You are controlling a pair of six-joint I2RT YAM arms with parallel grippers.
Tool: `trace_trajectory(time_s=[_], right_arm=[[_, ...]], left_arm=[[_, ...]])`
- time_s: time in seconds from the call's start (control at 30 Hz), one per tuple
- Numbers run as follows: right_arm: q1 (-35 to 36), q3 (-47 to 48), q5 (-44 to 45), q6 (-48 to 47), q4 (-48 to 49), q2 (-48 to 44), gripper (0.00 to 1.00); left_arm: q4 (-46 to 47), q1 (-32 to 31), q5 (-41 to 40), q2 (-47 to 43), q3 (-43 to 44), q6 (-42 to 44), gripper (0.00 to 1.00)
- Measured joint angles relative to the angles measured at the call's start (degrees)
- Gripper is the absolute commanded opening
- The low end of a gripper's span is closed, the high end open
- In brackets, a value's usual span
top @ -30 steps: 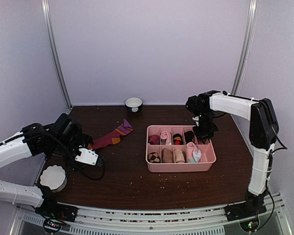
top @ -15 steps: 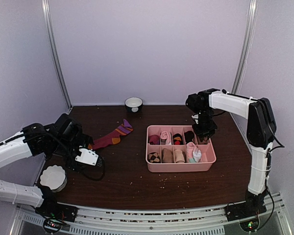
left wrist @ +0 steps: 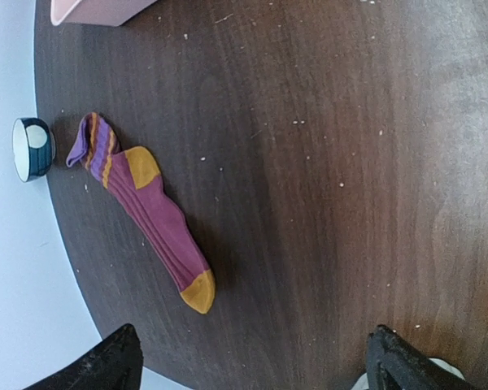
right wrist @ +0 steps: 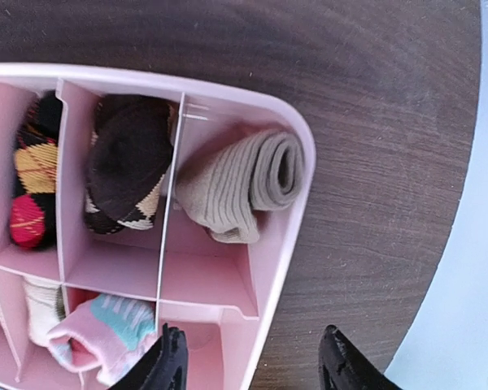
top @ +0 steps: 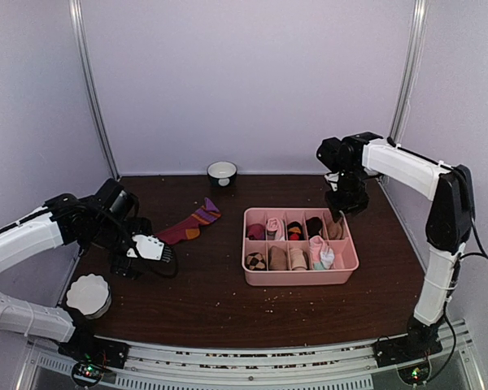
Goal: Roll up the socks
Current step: Place the sock in the storage box, then move the storage box to the center of the board.
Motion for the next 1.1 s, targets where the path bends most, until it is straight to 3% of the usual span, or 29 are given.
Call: trace_trajectory(time_s=[0.23,0.43,0.73,0.9,1.1], right_arm=[[2.1,-4.2,0.2,1.0,3.6,-10.3,0.48],[13.9,-10.9,-0.9,3.9,9.6,-17.9,0.44],[36.3,-21.2,-8.0,12.8,25.2,-12.5,0.35],[39.7,-25.5,-13.1,17.0,34.7,-6.4,0.32],[38.3,-25.6,-13.7,17.9,37.9,-2.1,0.29]], left_arm=[[-0.1,5.6,3.0,1.8,3.5,-1.9,0.98],[0.1,8.9,3.7,3.1,3.7,-3.7,0.98],[1.9,15.2,4.2,9.7,5.9,-8.2,0.98],[4.0,16.4,4.0,17.8,6.3,-9.7,0.93],[6.2,17.4,3.1,27.0,7.8,-11.0,0.88]])
